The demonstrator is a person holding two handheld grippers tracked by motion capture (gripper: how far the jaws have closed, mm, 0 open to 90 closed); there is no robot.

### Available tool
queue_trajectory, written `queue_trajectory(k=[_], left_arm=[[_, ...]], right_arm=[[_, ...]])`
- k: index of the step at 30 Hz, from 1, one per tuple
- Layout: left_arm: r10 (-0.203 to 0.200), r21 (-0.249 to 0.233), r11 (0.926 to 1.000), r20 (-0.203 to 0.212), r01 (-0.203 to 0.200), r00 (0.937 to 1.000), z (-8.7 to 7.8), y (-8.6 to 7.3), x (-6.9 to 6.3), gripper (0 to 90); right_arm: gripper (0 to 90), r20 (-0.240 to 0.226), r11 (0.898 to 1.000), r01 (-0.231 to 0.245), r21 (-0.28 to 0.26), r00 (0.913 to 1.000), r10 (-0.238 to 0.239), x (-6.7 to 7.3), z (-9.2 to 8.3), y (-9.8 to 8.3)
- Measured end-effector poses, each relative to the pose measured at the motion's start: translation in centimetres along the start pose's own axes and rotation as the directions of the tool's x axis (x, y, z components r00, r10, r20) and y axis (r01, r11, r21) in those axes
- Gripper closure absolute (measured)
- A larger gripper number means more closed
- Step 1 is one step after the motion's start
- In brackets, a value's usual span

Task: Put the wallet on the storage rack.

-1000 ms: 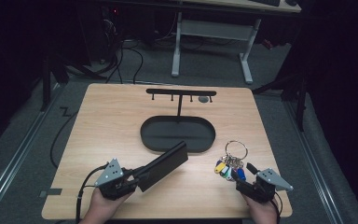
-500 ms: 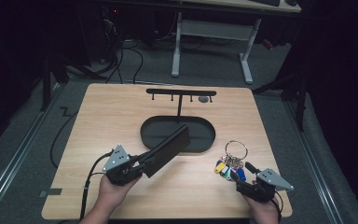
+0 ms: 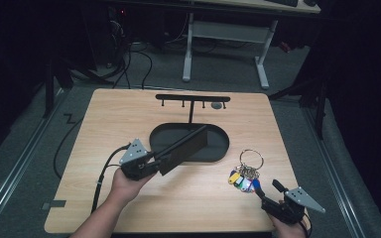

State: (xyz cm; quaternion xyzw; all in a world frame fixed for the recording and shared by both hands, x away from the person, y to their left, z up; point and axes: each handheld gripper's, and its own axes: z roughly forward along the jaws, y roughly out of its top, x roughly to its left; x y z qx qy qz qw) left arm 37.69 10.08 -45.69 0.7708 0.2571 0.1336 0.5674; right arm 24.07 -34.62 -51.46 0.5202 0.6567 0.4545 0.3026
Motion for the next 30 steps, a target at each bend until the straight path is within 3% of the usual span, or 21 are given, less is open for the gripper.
queue_trajectory(k=[3, 7, 11, 14, 20, 25, 30], left_arm=[[-0.007, 0.007, 0.9999, 0.013, 0.007, 0.9999, 1.4, -0.2, 0.8, 72.8], [-0.001, 0.035, 0.9994, 0.004, 0.001, 1.0000, 2.8, 0.1, 1.6, 72.8], [-0.010, 0.032, 0.9994, -0.003, 0.010, 0.9999, 3.9, 0.7, 2.4, 72.8], [0.010, 0.051, 0.9987, -0.008, -0.010, 0.9999, 4.9, 1.1, 2.7, 72.8], [-0.015, 0.062, 0.9980, 0.002, 0.015, 0.9999, 6.7, 1.2, 3.5, 72.8], [0.001, 0.102, 0.9948, 0.005, -0.001, 1.0000, 8.0, 0.9, 3.6, 72.7], [-0.006, 0.095, 0.9955, 0.019, 0.005, 0.9998, 8.8, 1.0, 3.5, 72.6]], right_arm=[[27.9, 0.011, 1.000, 0.003, 0.010, 0.9999, -0.003, 0.1, -0.4, -0.3], [28.1, 0.028, 1.000, -0.007, -0.002, 0.9996, 0.007, -0.1, -1.0, -0.4], [28.2, 0.030, 1.000, -0.015, 0.002, 0.9995, 0.015, -0.3, -1.0, -0.5], [28.2, 0.025, 1.000, -0.013, 0.008, 0.9996, 0.013, -0.2, -0.9, -0.5], [28.2, 0.023, 1.000, -0.011, 0.009, 0.9997, 0.011, -0.2, -0.8, -0.5], [28.2, 0.018, 1.000, -0.013, 0.013, 0.9998, 0.013, -0.1, -0.7, -0.5], [28.2, 0.015, 1.000, -0.010, 0.003, 0.9998, 0.010, -0.1, -1.0, -0.4]])
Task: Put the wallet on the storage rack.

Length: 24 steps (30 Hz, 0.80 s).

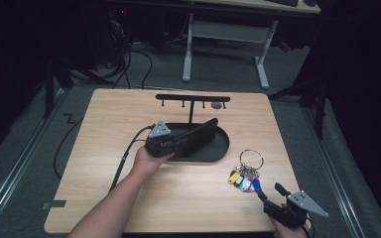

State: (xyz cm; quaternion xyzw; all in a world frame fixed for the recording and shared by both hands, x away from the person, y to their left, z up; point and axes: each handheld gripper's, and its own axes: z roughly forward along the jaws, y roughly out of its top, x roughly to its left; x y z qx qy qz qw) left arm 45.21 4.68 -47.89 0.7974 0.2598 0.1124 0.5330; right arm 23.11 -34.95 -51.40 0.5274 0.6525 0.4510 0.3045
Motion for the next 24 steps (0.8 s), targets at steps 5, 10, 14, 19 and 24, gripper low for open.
queue_trajectory(k=[5, 10, 14, 19, 24], left_arm=[[-0.010, -0.005, 0.9999, -0.012, 0.009, 0.9999, 0.3, 0.0, -0.3, 71.1], [0.002, -0.018, 0.9998, -0.041, -0.003, 0.9992, -0.4, -0.3, -1.0, 57.6], [0.016, -0.028, 0.9995, -0.070, -0.018, 0.9974, -1.6, -0.9, -1.5, 57.9], [-0.014, -0.056, 0.9984, -0.085, 0.009, 0.9963, -2.5, -1.4, -1.6, 69.6], [-0.028, -0.069, 0.9973, -0.047, 0.025, 0.9985, -2.7, -1.4, -1.7, 74.7]], right_arm=[[28.2, 0.000, 1.000, -0.005, 0.001, 1.0000, 0.005, -0.2, 0.0, -0.1], [28.2, -0.001, 1.000, -0.001, 0.001, 1.0000, 0.001, -0.1, 0.1, 0.1], [28.2, -0.004, 1.000, 0.009, 0.008, 0.9999, -0.009, 0.2, 0.3, 0.1], [28.2, -0.004, 1.000, 0.015, 0.017, 0.9999, -0.015, 0.4, 0.4, 0.1], [28.2, 0.000, 1.000, 0.013, 0.018, 0.9999, -0.013, 0.3, 0.3, 0.1]])
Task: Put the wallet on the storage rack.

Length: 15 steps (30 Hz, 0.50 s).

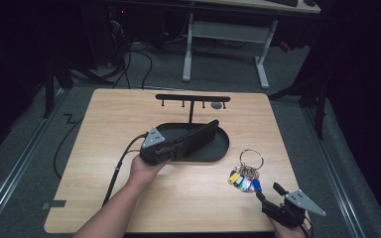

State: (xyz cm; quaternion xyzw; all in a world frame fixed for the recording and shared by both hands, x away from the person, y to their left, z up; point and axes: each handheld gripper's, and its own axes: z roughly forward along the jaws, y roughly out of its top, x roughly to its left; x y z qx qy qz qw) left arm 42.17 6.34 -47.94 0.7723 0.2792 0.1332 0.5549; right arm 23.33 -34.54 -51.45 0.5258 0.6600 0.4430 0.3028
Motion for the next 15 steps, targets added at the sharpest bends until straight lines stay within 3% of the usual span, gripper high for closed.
queue_trajectory(k=[7, 11, 15], left_arm=[[0.033, -0.039, 0.9988, 0.063, -0.030, 0.9975, -0.5, 0.0, -0.4, 75.7], [0.044, -0.014, 0.9989, 0.005, -0.044, 0.9990, -0.3, -0.2, 0.3, 73.5], [0.020, 0.000, 0.9998, -0.026, -0.020, 0.9995, -0.1, -0.4, 1.3, 71.4]], right_arm=[[28.2, 0.005, 1.000, -0.003, 0.005, 1.0000, 0.003, -0.2, 0.0, -0.1], [28.2, 0.003, 1.000, 0.005, 0.010, 1.0000, -0.005, -0.1, 0.1, -0.1], [28.2, 0.003, 1.000, 0.005, 0.013, 1.0000, -0.005, -0.1, 0.1, -0.2]])
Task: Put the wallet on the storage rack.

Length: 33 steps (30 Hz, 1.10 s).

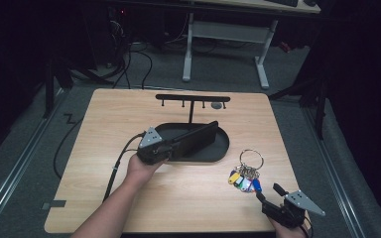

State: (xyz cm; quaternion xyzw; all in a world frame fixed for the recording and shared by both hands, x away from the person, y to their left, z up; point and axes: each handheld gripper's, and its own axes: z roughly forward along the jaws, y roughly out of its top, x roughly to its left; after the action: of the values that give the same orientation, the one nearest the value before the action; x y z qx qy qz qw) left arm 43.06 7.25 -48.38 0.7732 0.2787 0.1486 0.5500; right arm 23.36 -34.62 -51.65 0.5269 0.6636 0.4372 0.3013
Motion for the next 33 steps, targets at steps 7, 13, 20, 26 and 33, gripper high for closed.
queue_trajectory(k=[7, 13, 20, 26, 33], left_arm=[[0.036, 0.027, 0.9990, -0.041, -0.035, 0.9985, 0.6, 0.1, 0.5, 68.4], [0.056, 0.063, 0.9968, -0.113, -0.049, 0.9920, 0.8, 0.1, 0.7, 61.4], [0.062, 0.060, 0.9967, -0.132, -0.055, 0.9893, 0.9, 0.0, 1.1, 60.7], [0.027, 0.062, 0.9980, -0.199, -0.015, 0.9796, 1.0, -0.2, 1.8, 53.2], [0.036, 0.044, 0.9986, -0.202, -0.028, 0.9787, 0.1, 0.2, 1.5, 52.4]], right_arm=[[28.2, -0.004, 1.000, 0.006, 0.008, 1.0000, -0.005, 0.2, 0.1, 0.0], [28.2, -0.007, 1.000, 0.001, 0.010, 1.0000, -0.001, 0.1, 0.0, 0.0], [28.2, -0.010, 1.000, 0.004, 0.009, 0.9999, -0.003, 0.1, 0.0, -0.1], [28.2, -0.009, 1.000, 0.000, 0.007, 1.0000, 0.000, 0.0, 0.0, -0.1], [28.2, -0.006, 1.000, -0.007, 0.003, 1.0000, 0.008, -0.1, -0.1, -0.1]])
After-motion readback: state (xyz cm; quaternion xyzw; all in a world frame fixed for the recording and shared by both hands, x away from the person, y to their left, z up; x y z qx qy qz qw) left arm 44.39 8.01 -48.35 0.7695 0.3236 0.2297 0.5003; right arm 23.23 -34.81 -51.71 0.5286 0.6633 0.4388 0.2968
